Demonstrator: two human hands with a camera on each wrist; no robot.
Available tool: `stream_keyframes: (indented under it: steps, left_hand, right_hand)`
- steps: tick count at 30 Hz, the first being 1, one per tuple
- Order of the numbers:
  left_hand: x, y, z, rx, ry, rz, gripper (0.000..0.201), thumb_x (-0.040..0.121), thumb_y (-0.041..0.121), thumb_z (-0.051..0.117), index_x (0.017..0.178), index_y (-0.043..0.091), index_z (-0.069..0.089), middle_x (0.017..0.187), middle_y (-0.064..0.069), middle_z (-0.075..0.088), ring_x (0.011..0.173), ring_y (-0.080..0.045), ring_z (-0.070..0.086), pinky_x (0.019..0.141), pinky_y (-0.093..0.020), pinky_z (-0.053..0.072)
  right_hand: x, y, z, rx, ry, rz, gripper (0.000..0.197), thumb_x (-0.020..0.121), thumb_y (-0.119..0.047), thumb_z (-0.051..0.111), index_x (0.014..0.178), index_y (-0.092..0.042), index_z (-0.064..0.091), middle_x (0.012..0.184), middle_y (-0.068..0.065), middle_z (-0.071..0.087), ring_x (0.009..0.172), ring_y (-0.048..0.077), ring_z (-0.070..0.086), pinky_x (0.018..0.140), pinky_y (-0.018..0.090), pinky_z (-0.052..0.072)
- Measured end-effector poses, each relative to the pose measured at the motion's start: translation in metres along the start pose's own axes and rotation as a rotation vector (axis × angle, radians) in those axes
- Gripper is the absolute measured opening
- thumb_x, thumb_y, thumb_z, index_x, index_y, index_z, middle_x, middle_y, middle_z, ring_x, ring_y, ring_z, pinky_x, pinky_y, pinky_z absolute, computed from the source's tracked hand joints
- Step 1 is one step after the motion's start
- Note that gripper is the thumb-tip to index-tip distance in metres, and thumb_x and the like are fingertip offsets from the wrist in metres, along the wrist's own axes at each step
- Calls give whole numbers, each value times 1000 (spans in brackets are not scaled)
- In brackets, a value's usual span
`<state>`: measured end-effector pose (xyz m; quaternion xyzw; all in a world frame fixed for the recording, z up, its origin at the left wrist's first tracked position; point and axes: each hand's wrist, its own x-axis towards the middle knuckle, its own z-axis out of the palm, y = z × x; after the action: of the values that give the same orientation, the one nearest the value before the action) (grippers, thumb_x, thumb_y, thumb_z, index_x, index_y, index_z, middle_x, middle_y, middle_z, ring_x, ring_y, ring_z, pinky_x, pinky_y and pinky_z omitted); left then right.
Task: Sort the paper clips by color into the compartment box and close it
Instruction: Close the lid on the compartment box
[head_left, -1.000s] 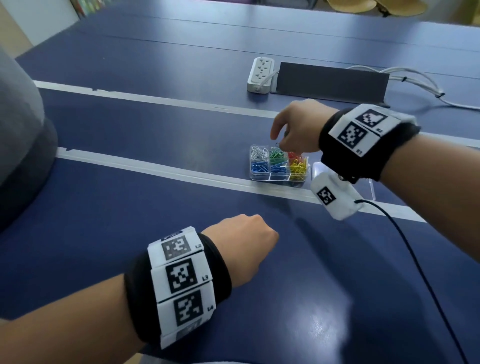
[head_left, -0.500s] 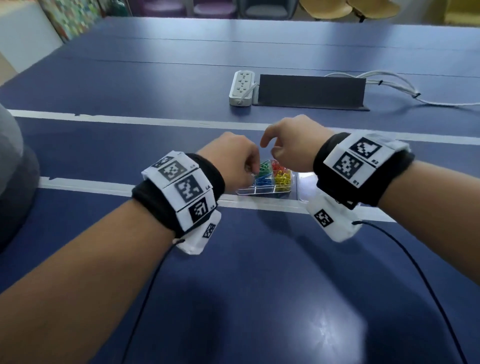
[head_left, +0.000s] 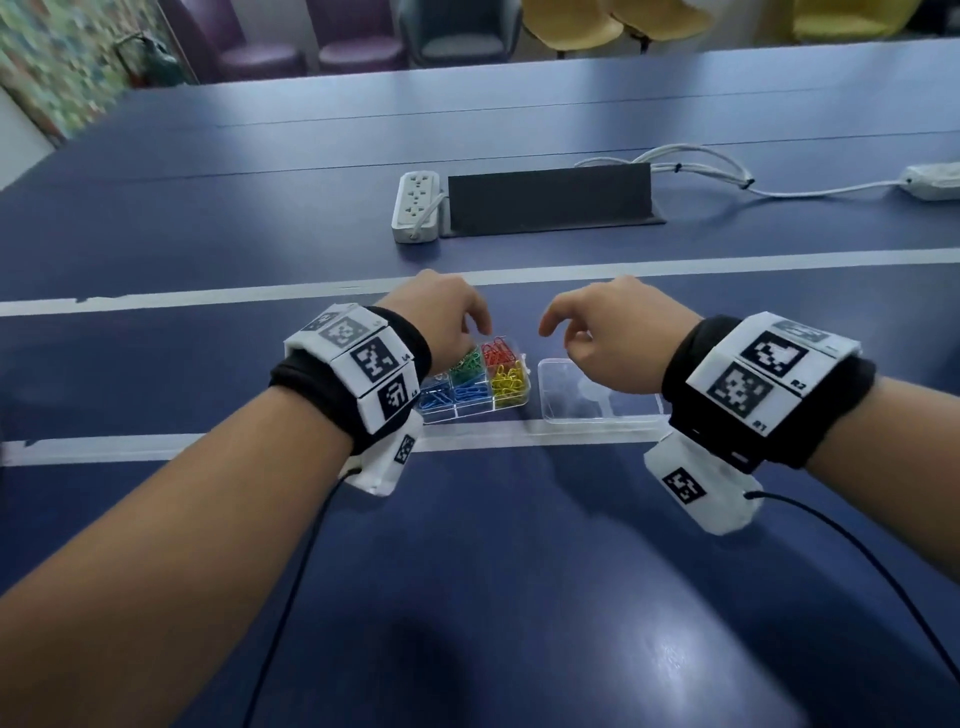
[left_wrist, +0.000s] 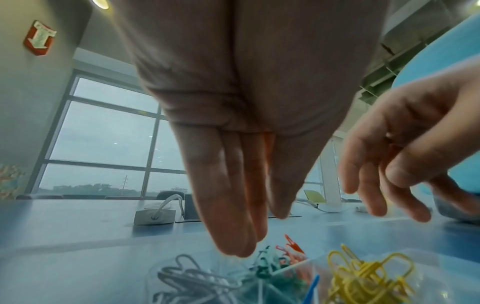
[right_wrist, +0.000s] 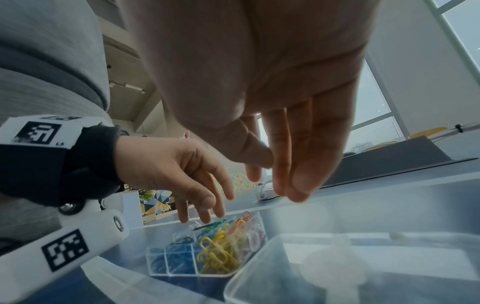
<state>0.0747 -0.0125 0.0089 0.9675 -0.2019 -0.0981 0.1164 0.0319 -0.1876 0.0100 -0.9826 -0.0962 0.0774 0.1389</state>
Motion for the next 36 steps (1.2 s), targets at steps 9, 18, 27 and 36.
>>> stream_keyframes:
  steps: [9, 18, 27, 36]
  left_hand:
    - [-27, -34, -1, -165, -12, -56, 71, 71, 43, 74, 133, 25, 42, 121, -1, 55, 101, -14, 55, 90, -30, 46]
    - [-37, -66, 15, -9, -207, -155, 105, 50, 54, 83, 135, 21, 32, 126, 1, 52, 117, -20, 50, 102, -32, 39]
    - [-33, -69, 19, 66, -144, -129, 77, 60, 60, 74, 125, 30, 46, 117, 3, 54, 109, -20, 53, 94, -32, 43]
    - [-31, -72, 19, 49, -147, -140, 79, 60, 58, 74, 129, 35, 44, 115, 2, 52, 107, -21, 54, 92, -33, 46]
  right_hand:
    - [-7, 29, 4, -16, -85, -37, 55, 75, -51, 67, 124, -30, 53, 112, -2, 59, 105, 17, 54, 93, 33, 45]
    - [-10, 49, 10, -171, -339, 77, 95, 63, -37, 79, 142, -27, 26, 113, -5, 35, 115, 21, 46, 99, 39, 44]
    - [20, 18, -9, -59, -73, 37, 85, 63, -29, 77, 138, -24, 37, 128, 7, 37, 116, 27, 48, 101, 40, 44]
    - [34, -32, 26, -19, -238, -126, 80, 68, -31, 74, 138, -27, 37, 129, 2, 35, 107, 22, 52, 99, 37, 46]
